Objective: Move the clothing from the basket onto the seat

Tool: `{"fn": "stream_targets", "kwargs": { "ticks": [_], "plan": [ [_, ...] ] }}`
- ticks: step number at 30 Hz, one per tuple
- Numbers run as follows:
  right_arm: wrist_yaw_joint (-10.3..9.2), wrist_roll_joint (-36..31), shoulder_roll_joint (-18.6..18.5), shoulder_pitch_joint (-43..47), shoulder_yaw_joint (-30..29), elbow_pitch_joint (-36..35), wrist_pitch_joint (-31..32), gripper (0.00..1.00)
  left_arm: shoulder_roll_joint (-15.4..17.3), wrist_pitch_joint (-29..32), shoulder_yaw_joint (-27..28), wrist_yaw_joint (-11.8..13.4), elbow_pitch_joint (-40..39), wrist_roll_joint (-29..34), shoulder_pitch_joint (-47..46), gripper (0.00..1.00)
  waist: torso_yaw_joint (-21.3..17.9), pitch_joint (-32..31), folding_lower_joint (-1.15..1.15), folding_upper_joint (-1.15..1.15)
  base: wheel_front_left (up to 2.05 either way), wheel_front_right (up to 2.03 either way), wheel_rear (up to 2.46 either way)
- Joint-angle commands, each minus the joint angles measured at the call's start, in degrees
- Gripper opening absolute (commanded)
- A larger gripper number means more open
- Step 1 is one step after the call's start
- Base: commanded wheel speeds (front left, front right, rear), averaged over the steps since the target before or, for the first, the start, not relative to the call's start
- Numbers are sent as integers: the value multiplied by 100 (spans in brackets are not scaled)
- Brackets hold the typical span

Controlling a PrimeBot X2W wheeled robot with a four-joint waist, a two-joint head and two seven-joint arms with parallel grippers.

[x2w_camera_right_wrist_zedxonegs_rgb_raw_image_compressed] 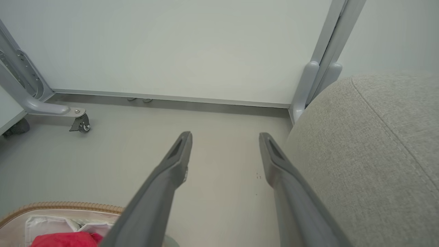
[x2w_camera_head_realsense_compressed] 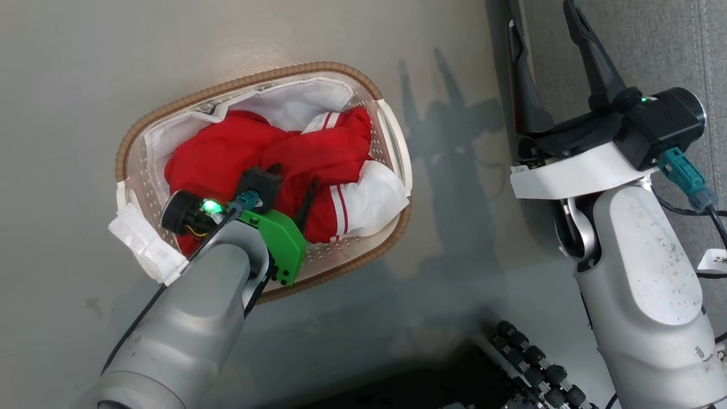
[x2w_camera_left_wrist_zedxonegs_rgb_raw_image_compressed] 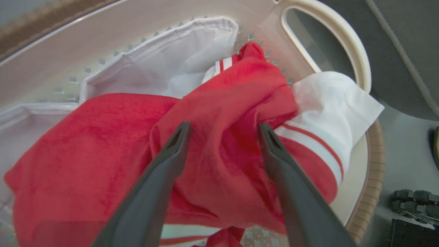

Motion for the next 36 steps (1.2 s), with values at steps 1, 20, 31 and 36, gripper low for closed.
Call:
{"fn": "stream_targets", "kwargs": {
  "ticks": [1, 20, 31, 36],
  "plan": [
    [-6, 44, -13, -17, 17, -26, -27, 100, 12, 2, -11, -6, 100, 116, -168, 100, -142, 181, 0, 0, 0, 0, 0],
    [-6, 296, -14, -111, 266, -27, -27, 100, -200, 23, -306, 7, 1109, 250, -530, 0, -236, 268, 0, 0, 0, 0, 0],
    [-5, 260, -15, 104, 108, 223, -27, 100, -113, -7, 72, 99, 327, 127, -113, 0, 123, -524, 0, 0, 0, 0, 0],
    [-6, 209, -18, 354, 122, 424, -27, 100, 26, -6, 547, 222, -439, 223, 430, 0, 355, -1174, 0, 0, 0, 0, 0]
  ]
}}
